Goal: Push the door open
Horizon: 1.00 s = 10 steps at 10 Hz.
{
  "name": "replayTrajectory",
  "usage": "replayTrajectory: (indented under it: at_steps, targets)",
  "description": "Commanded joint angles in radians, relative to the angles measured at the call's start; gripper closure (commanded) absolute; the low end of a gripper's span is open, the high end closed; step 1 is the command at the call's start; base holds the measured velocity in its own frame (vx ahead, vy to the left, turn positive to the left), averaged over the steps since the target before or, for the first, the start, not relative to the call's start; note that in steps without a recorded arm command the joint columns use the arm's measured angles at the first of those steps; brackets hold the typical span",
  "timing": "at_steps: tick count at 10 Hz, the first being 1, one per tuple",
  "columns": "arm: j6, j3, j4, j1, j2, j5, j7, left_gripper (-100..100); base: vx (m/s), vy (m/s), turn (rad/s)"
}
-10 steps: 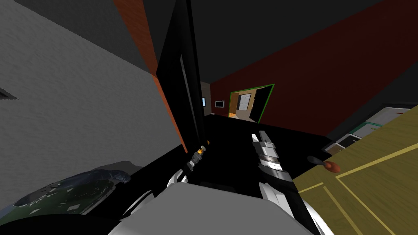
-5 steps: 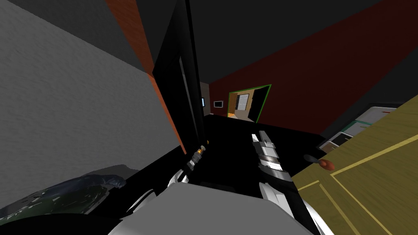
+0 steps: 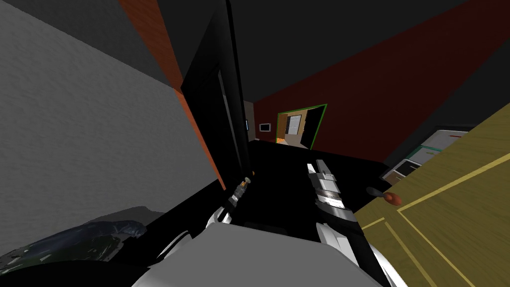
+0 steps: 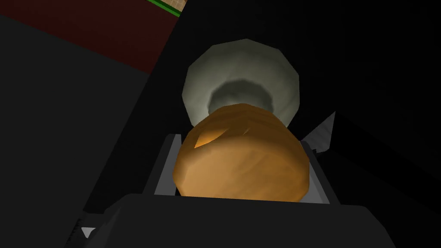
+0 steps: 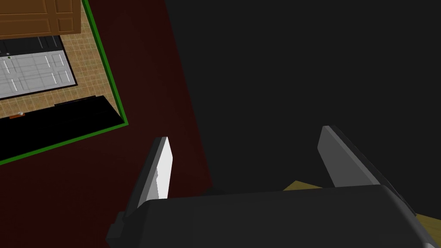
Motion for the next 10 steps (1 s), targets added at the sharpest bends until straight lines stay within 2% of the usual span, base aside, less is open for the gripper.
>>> replayTrajectory:
  at_steps: [1,2,3,5,6,8,9,10]
  targets:
    - [0.005,0.014,-0.017,0.0,0.006,0.011,0.032,100,0.033,-0.002,-0.023]
    - [0.008,0.021,-0.017,-0.001,0.0,0.022,0.07,100,0.03,0.0,-0.038]
    - [0.008,0.021,-0.017,-0.001,0.0,0.022,0.071,100,0.022,-0.001,-0.03]
    - [0.013,0.036,-0.019,-0.002,-0.011,0.045,0.139,100,0.027,-0.005,-0.057]
    - [0.013,0.036,-0.019,-0.002,-0.011,0.045,0.15,100,0.037,0.003,-0.023]
    - [0.019,0.052,-0.021,-0.002,-0.023,0.068,0.214,100,0.038,0.006,-0.055]
    - [0.019,0.052,-0.021,-0.002,-0.023,0.068,0.23,100,0.031,0.01,-0.034]
    - [0.022,0.061,-0.021,-0.003,-0.029,0.08,0.266,100,0.036,0.003,-0.043]
